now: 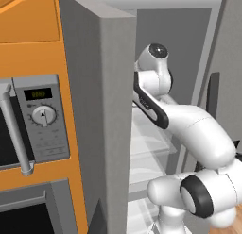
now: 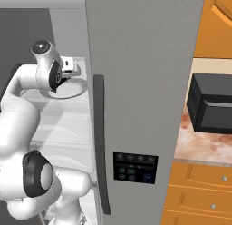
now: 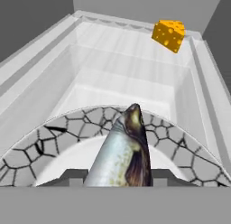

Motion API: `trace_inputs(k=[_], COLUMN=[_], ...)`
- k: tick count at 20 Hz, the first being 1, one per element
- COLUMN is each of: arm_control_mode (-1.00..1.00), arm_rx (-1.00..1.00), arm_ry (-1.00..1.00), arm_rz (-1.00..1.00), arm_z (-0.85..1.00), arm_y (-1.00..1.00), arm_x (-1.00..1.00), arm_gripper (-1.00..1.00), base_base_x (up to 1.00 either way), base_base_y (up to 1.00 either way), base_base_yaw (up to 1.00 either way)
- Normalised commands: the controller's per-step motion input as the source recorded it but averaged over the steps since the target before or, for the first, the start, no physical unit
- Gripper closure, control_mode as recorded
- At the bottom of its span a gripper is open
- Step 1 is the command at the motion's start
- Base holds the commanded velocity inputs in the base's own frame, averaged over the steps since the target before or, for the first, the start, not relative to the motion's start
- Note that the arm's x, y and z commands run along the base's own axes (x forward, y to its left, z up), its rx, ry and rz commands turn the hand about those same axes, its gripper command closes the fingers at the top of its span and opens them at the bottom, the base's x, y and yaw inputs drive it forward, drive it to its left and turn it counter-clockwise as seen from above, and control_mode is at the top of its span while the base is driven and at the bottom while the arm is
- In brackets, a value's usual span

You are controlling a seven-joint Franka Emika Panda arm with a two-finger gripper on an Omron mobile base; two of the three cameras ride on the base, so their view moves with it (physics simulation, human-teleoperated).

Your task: Retrieve the fish from the fridge and place it on the saucepan with marinade on the stove.

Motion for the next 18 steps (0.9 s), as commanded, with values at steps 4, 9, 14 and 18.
trace_inputs(k=[4, 9, 14, 18], arm_control_mode=[-1.0, -1.0, -1.0, -1.0], arm_rx=[0.08, 0.03, 0.0, 0.0], arm_ry=[-0.07, -0.02, 0.0, -0.02], arm_rz=[-0.03, -0.01, 0.0, 0.0], arm_z=[0.62, 0.24, -0.28, -0.28], arm_y=[0.0, 0.0, -0.07, -0.3], arm_x=[-0.99, -1.0, -1.0, -1.0], arm_gripper=[1.0, 1.0, 1.0, 1.0], base_base_x=[0.0, 0.0, 0.0, 0.0], base_base_y=[0.0, 0.0, 0.0, 0.0], base_base_yaw=[0.0, 0.0, 0.0, 0.0])
